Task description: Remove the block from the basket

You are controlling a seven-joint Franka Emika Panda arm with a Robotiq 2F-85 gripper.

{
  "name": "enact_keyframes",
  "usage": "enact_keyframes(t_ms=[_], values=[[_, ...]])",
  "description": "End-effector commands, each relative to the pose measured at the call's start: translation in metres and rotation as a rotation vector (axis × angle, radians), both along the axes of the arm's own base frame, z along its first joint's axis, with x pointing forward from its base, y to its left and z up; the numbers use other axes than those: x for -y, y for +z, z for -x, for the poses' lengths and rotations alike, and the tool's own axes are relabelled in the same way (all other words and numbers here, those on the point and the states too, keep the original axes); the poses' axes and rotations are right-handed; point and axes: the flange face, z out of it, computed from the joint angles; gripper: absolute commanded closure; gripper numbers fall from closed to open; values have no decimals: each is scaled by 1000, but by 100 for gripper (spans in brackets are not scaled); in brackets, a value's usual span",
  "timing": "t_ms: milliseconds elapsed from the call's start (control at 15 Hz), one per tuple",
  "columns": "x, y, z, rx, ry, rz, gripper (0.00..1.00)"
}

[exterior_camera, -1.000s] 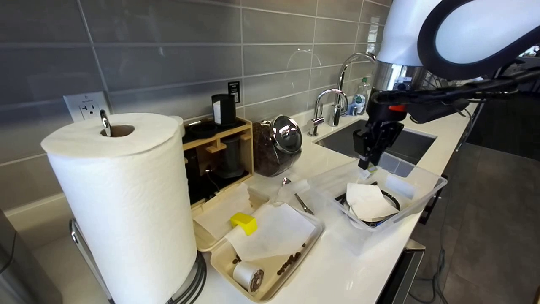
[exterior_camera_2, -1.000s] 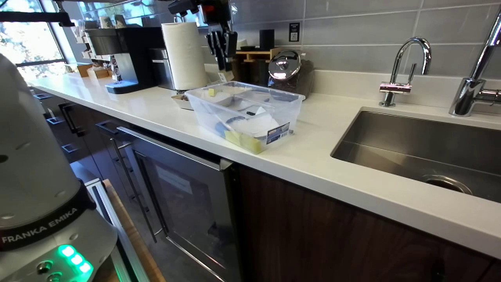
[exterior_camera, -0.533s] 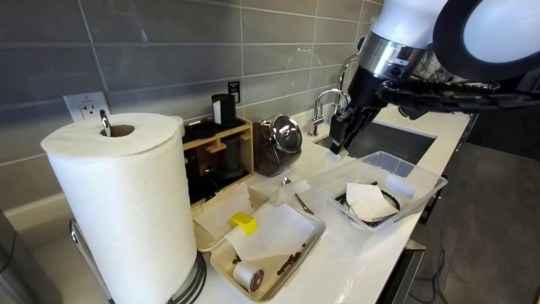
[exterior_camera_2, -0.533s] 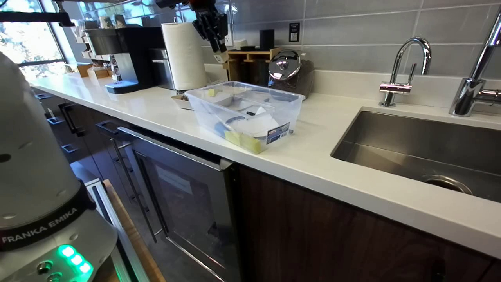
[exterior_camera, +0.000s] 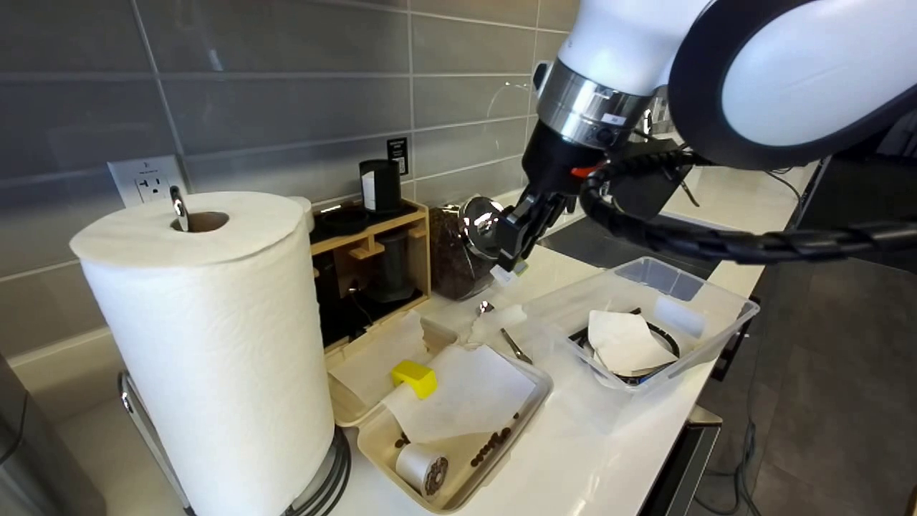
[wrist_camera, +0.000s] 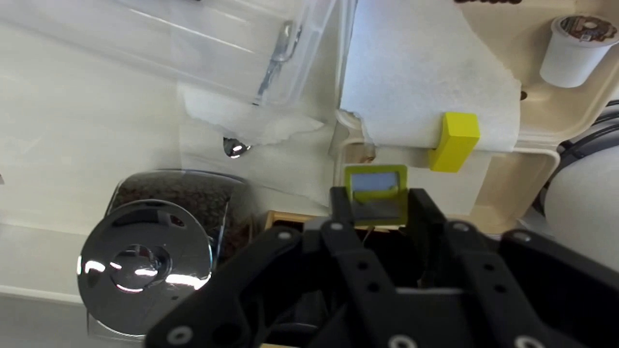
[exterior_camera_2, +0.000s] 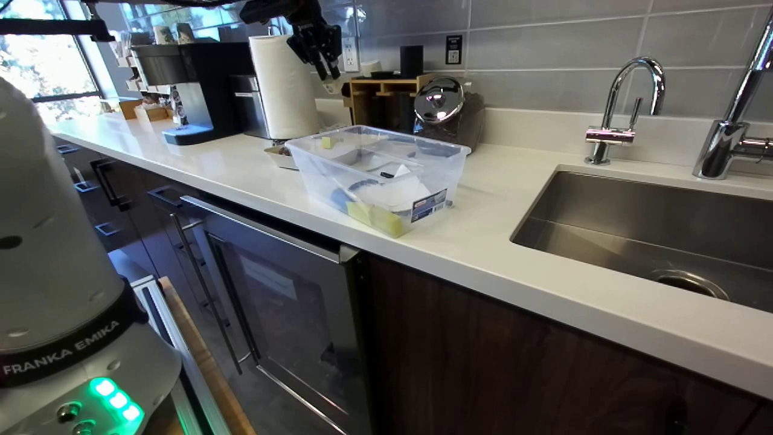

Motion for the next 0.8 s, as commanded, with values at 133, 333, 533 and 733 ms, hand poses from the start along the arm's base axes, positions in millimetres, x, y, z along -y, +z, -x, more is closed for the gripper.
enact_keyframes(t_ms=[133,333,533,733], values=[[-9,-7,-16,-18,25,-2,66],[-10,-8,-20,-19,29,-3,66],[-20,-10,-30,22,52,-25,91],[-42,-11,-45,80,114,-29,91]])
